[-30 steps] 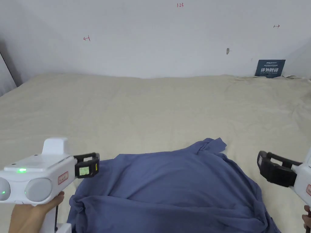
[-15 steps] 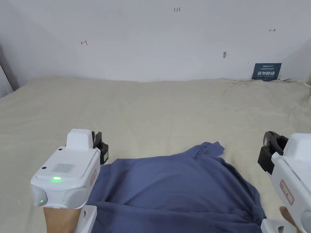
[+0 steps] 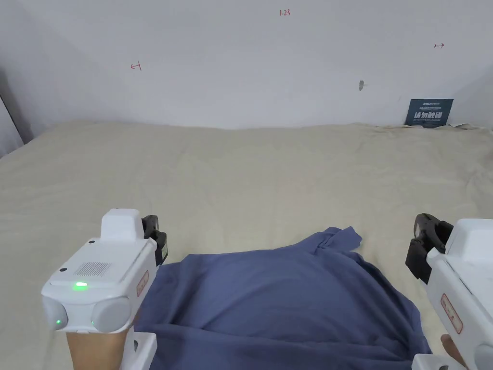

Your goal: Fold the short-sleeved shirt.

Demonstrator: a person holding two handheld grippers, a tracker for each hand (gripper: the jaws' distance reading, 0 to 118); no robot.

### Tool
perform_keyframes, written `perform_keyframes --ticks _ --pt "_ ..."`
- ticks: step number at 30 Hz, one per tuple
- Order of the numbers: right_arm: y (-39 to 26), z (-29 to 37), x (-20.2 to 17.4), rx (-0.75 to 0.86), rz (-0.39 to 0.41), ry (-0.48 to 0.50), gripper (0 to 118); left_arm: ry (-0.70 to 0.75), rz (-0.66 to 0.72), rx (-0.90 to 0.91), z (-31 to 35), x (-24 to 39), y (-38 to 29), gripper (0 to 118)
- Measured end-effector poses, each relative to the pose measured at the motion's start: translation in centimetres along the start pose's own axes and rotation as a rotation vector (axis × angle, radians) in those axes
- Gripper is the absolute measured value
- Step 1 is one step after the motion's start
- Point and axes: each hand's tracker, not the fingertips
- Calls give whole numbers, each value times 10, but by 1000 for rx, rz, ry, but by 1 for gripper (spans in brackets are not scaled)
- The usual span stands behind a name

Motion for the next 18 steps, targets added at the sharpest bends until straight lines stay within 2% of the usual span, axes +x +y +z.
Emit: perform_keyframes --ticks 3,16,18 --pt "-2 -9 0 -7 5 -2 0 -18 69 -102 -25 -16 1 0" --pt "-19 -58 -2 -101 -4 -37 0 -59 173 -511 -173 -93 -33 0" --pt "-24 -66 -2 -120 -2 -43 0 -46 175 -582 -194 -100 -41 9"
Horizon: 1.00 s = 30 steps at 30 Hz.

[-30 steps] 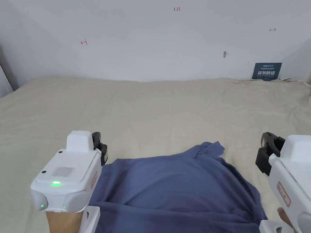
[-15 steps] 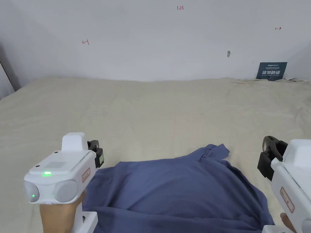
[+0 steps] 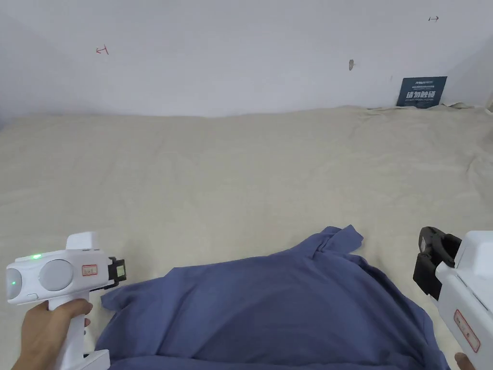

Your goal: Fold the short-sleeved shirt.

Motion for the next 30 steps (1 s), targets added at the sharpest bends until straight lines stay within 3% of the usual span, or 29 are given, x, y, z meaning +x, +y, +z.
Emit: perform_keyframes --ticks 2,3,5,6,12,14,17,20,21,30 --pt "-2 -8 -2 -13 6 -6 0 50 -40 -37 -17 -3 2 30" --pt "-3 -10 -3 -19 6 -7 0 64 -40 -62 -23 -4 3 54" --pt "-6 -18 -6 -36 4 -11 0 77 -17 -131 -39 -10 4 81" --pt "-7 -21 -7 -42 0 -10 0 71 -15 -134 -45 -12 4 87" --pt "-17 -35 -10 -76 -12 6 0 114 23 -229 -65 -16 -1 87" --pt "-19 -38 -11 -86 -10 13 0 118 23 -225 -65 -14 -4 84" --pt "-22 -40 -10 -95 -18 22 0 127 -40 -205 -57 -1 -8 57" --pt "-20 -39 -11 -102 -17 23 0 87 -73 -202 -51 8 -9 9" --pt "-20 -40 -11 -103 -18 23 0 63 -58 -201 -57 2 -5 2" --pt "-10 -100 3 -191 -49 86 0 4 -102 -64 -18 14 0 0"
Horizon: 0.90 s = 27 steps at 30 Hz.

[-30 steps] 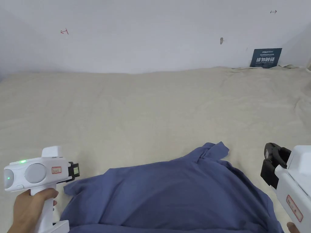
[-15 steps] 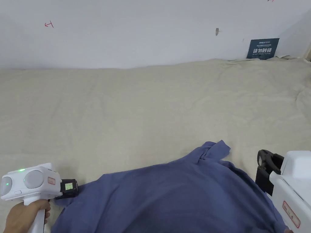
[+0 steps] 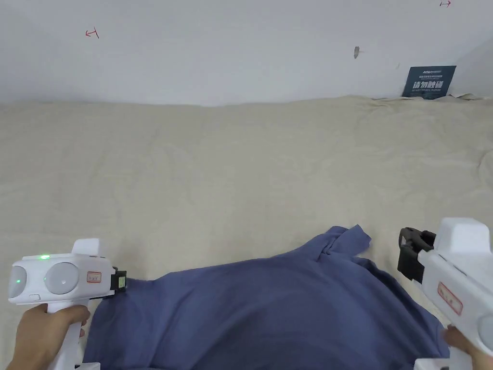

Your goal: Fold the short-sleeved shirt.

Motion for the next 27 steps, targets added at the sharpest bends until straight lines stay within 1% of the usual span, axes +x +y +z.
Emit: perform_keyframes --ticks 2,5,6,7,8,10,11,12,13,15,19,20,21,22,23,24,25,26,27 --pt "8 -29 5 -47 -16 16 1 -18 -24 34 14 3 1 0" --pt "15 -70 5 -123 3 16 1 -26 -39 60 29 7 2 0" --pt "17 -82 4 -150 17 13 2 -31 -41 68 33 6 2 0" --pt "18 -97 4 -184 7 17 5 -34 -40 72 35 6 3 0" --pt "18 -112 3 -224 15 12 13 -35 -40 75 37 5 4 0" --pt "16 -136 2 -271 6 5 52 -37 -42 83 39 3 3 0" --pt "14 -147 0 -300 18 -13 72 -36 -42 84 39 1 5 0" --pt "12 -157 -1 -321 20 -19 88 -37 -40 84 39 -1 5 0" --pt "9 -165 -3 -353 23 -23 92 -40 -38 87 40 -3 4 0" --pt "2 -180 -4 -399 -23 -34 92 -39 -37 88 40 -6 3 0" --pt "-12 -197 -11 -486 -47 -79 92 -38 -35 83 39 -11 0 0" --pt "-14 -201 -13 -496 -53 -76 91 -36 -33 82 37 -13 -1 0" --pt "-17 -201 -13 -497 -66 -75 90 -35 -31 80 36 -14 -2 0" --pt "-19 -202 -15 -504 -77 -77 85 -35 -26 77 36 -15 -2 0" --pt "-20 -203 -18 -509 -78 -76 71 -37 -20 76 32 -19 -2 0" --pt "-21 -203 -20 -506 -76 -77 42 -38 -18 75 31 -19 -3 0" --pt "-22 -202 -20 -506 -71 -76 42 -38 -16 75 31 -19 -3 0" --pt "-23 -200 -21 -500 -71 -82 31 -37 -14 75 31 -19 -4 0" --pt "-23 -198 -22 -499 -69 -94 8 -38 -14 75 31 -19 -4 0"
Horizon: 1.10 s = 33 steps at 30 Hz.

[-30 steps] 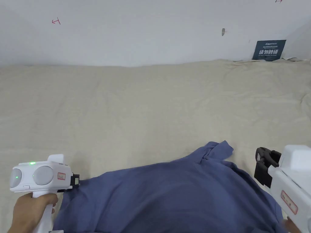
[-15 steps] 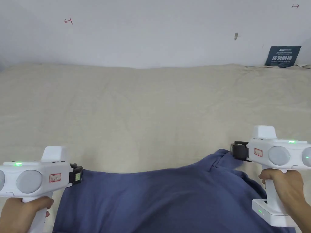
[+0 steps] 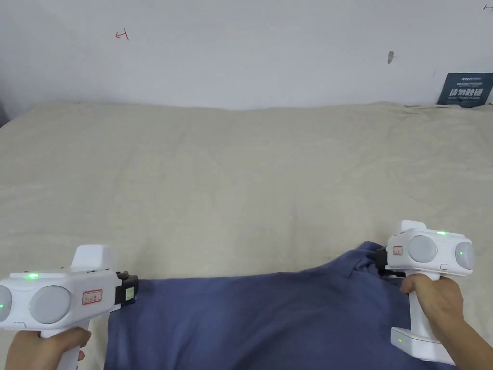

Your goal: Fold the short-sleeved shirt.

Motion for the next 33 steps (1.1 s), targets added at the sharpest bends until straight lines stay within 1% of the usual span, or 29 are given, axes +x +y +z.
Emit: perform_keyframes --ticks 3,5,9,13,16,19,24,28,33 --pt "-4 13 6 30 -11 38 6 2 0 0 0 0 -1 0" --pt "-5 28 9 91 0 26 5 3 6 8 2 1 -1 0" --pt "0 60 23 157 14 73 5 10 20 22 7 3 -4 0" --pt "0 110 38 246 38 135 5 26 28 37 17 5 -4 0" --pt "-3 151 52 320 46 168 5 45 38 56 28 3 -3 0" --pt "-10 190 67 383 73 194 5 58 60 77 42 -1 -3 0" --pt "-33 235 96 431 74 241 5 39 91 103 74 1 -9 0" --pt "-64 259 113 449 54 280 5 38 56 107 98 14 -25 0" --pt "-114 275 128 440 34 291 5 35 26 87 117 21 -51 0"
